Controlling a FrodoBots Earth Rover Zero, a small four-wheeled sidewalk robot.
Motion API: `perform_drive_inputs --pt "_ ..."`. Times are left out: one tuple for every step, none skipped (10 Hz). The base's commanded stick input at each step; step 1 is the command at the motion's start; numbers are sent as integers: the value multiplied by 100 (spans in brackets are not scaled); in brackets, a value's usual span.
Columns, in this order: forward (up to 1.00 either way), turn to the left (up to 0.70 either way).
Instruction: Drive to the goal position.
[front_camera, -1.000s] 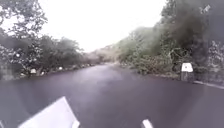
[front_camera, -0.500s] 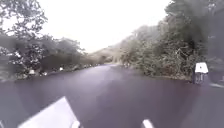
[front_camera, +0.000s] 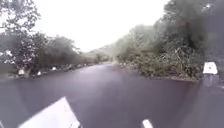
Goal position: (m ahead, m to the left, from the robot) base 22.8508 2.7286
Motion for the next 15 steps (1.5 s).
perform_drive_inputs --pt "100 0" --pt "100 0" --pt "100 0" --pt "100 0" --pt "100 0" --pt "100 0" --pt "100 0" --pt "100 0" --pt "100 0" --pt "100 0" --pt "100 0" --pt "100 0" --pt "100 0" --pt "100 0" --pt "100 0"
